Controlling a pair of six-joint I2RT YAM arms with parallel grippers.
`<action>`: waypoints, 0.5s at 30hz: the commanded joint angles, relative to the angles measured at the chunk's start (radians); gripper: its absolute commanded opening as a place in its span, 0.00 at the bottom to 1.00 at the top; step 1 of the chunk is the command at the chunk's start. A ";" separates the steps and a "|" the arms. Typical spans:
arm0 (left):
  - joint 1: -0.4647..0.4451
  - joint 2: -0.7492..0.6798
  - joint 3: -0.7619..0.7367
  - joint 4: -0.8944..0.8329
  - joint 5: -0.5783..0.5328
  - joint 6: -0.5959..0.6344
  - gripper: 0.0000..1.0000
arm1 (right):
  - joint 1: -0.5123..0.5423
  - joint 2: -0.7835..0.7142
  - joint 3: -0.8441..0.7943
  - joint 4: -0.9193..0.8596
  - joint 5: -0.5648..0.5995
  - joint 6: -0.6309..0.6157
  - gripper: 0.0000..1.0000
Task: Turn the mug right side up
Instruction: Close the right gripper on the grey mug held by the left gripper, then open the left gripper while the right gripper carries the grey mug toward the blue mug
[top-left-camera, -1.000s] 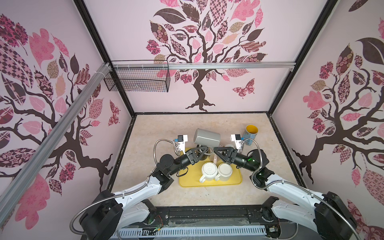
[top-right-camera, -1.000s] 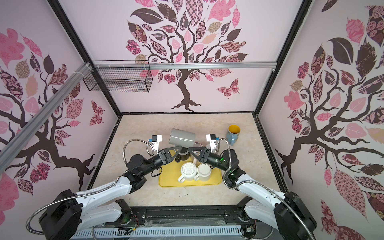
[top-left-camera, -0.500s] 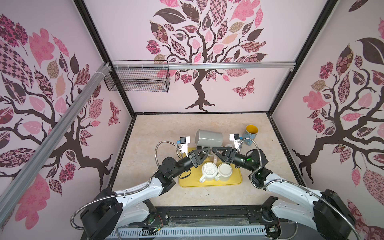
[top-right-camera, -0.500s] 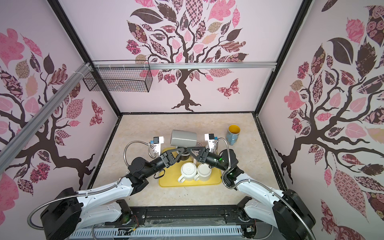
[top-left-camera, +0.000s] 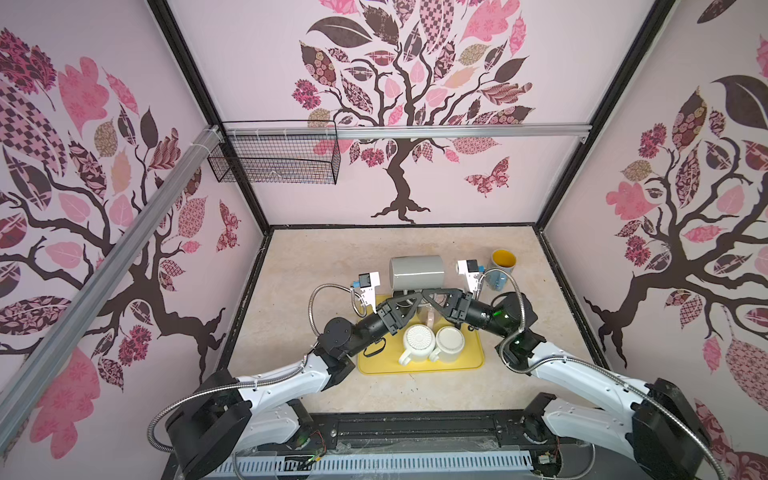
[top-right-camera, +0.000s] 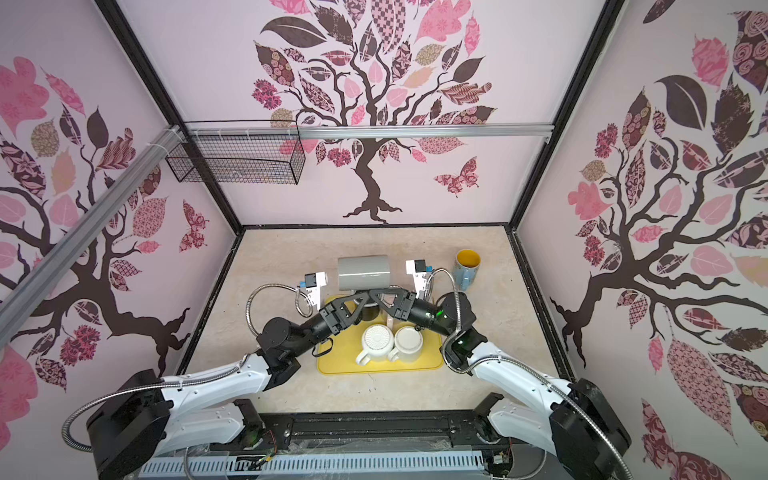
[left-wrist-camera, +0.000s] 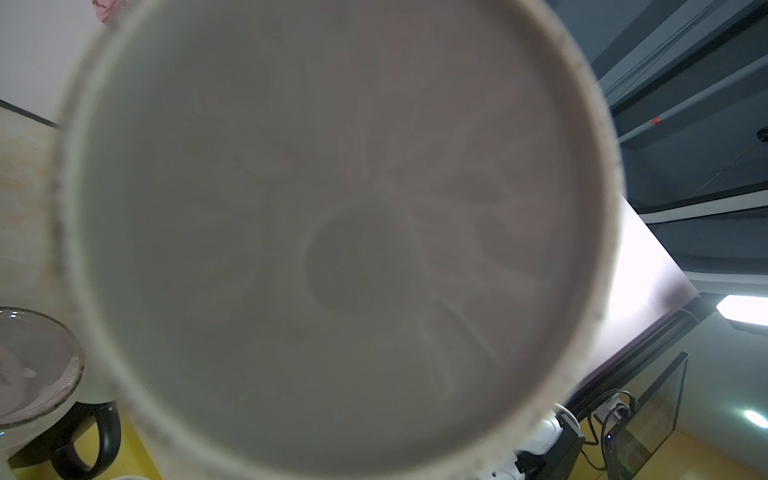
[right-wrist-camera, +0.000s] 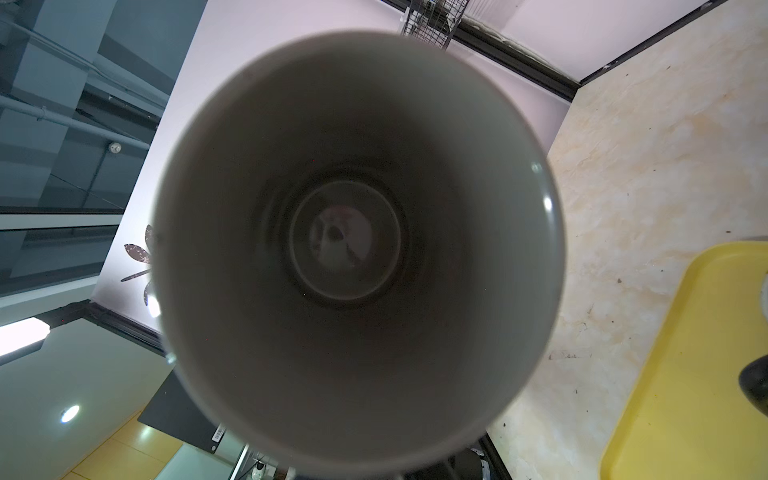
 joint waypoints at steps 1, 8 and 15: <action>-0.036 -0.009 -0.032 -0.016 0.111 0.044 0.00 | -0.020 0.004 0.112 0.064 0.142 -0.035 0.00; -0.035 -0.152 0.066 -0.535 0.036 0.208 0.96 | -0.020 0.005 0.145 -0.016 0.138 -0.096 0.00; -0.010 -0.357 0.186 -1.087 -0.203 0.446 0.96 | -0.020 0.001 0.270 -0.335 0.170 -0.269 0.00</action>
